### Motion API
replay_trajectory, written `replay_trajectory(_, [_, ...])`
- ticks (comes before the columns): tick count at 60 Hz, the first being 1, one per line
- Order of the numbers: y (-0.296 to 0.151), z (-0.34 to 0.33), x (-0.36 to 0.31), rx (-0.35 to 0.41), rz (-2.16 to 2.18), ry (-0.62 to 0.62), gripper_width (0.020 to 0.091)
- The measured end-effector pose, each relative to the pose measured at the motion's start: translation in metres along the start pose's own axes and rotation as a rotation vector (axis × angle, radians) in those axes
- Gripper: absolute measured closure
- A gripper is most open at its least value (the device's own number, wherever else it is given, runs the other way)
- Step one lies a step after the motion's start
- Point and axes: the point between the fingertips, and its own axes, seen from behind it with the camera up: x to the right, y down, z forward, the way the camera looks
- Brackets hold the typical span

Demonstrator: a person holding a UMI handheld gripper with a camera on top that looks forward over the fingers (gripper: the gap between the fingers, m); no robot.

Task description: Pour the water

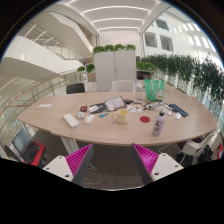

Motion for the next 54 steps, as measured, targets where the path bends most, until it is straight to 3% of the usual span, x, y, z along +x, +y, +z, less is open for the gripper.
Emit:
replay_trajectory(11, [0.005,0.024,0.013,0.055,-0.011,0.002,0.0269])
replay_trajectory(19, [0.000,0.061,0.095,0.197,-0.017,0.067,0.0291])
replay_trajectory(33, [-0.004,0.186,0.248,0.254,0.054,0.171,0.0283])
replay_trajectory(46, [-0.016,0.323,0.312,0.292,0.078,0.163,0.0282])
replay_trajectory(54, [-0.027,0.375,0.321,0.298,0.065,0.146,0.0306])
